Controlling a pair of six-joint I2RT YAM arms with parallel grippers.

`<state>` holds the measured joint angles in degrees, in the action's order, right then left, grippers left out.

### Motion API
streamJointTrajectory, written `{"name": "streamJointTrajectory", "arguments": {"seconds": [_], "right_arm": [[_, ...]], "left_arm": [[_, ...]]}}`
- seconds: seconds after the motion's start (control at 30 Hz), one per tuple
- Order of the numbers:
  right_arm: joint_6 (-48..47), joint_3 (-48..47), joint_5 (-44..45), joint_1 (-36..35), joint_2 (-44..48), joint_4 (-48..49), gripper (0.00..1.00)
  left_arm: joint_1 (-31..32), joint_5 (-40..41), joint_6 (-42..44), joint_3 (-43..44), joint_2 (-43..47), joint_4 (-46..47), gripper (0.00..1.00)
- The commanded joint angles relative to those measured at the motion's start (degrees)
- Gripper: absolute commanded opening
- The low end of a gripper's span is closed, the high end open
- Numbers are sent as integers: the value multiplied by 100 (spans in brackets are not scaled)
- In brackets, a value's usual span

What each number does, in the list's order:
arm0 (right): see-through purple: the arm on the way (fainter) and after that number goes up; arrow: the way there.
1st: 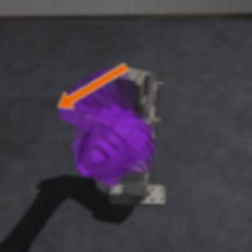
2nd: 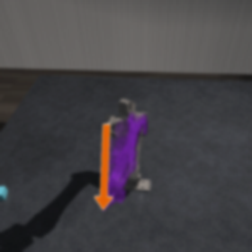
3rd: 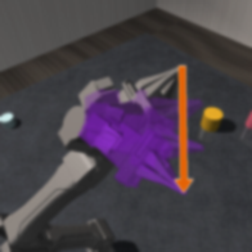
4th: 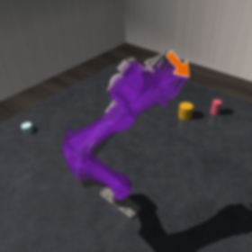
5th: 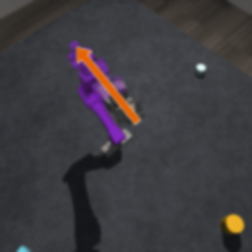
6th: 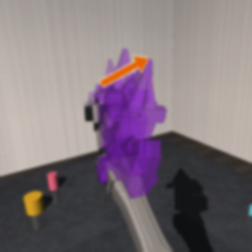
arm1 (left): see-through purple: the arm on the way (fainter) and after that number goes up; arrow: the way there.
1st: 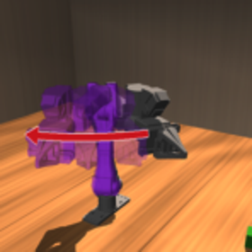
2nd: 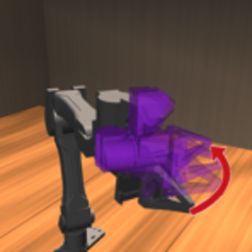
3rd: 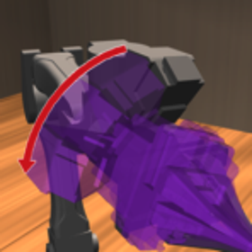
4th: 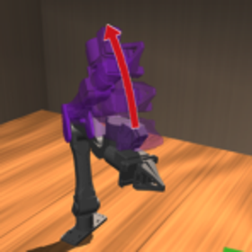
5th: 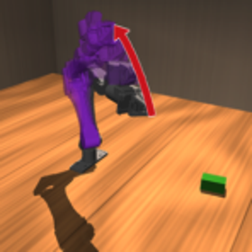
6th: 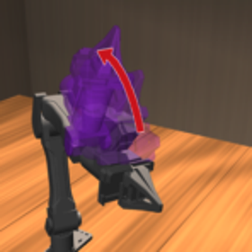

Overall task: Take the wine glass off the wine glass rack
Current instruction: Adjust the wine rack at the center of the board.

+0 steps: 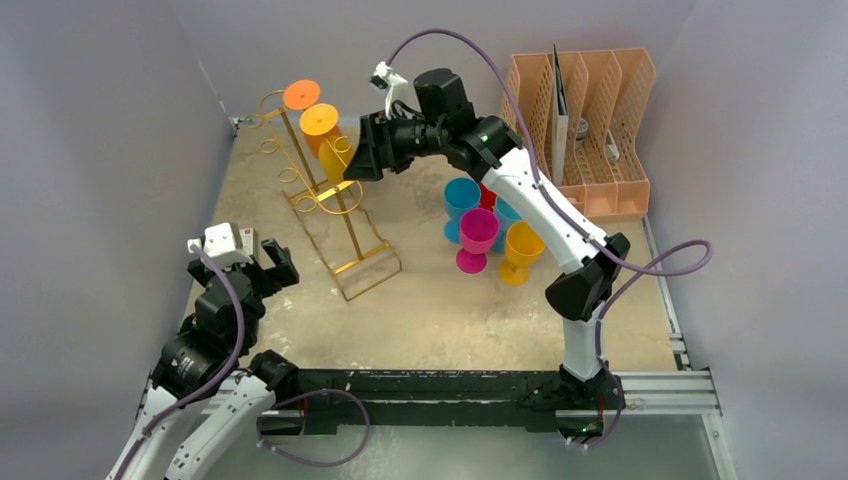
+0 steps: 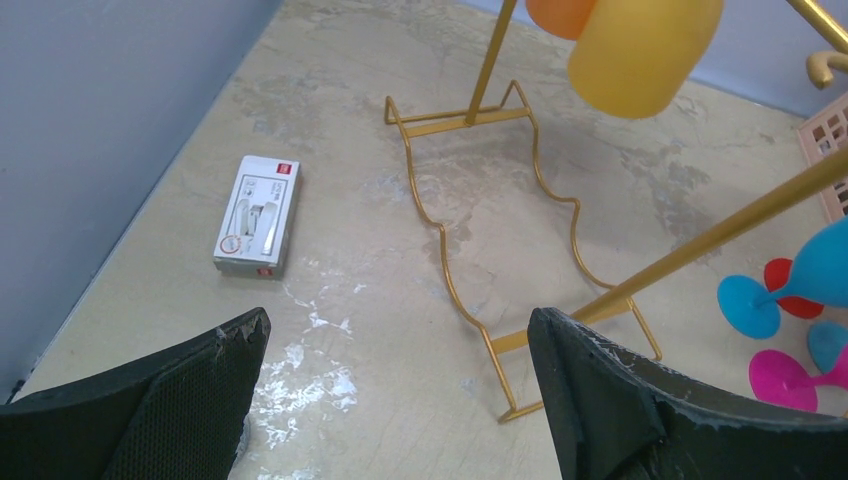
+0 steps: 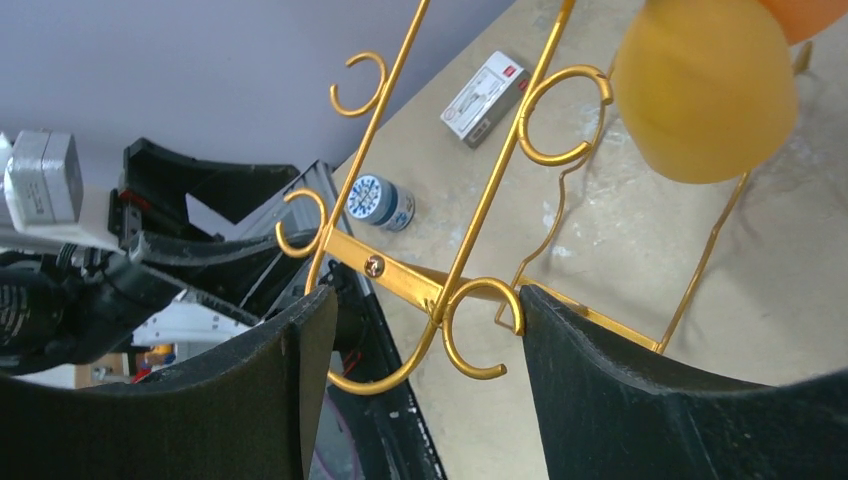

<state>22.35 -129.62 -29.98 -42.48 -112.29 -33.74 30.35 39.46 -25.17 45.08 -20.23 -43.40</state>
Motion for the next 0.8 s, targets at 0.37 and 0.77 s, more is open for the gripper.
{"name": "streamJointTrajectory", "arguments": {"seconds": [0.37,0.77], "right_arm": [[-703,29,68,-451,625,-106,69],[115,-1047,1785,-393,-271,537,74]], "left_arm": [[-19,589,-397,308,-199,-327,99],[-20,658,-470,323,-337,-390,99]]}}
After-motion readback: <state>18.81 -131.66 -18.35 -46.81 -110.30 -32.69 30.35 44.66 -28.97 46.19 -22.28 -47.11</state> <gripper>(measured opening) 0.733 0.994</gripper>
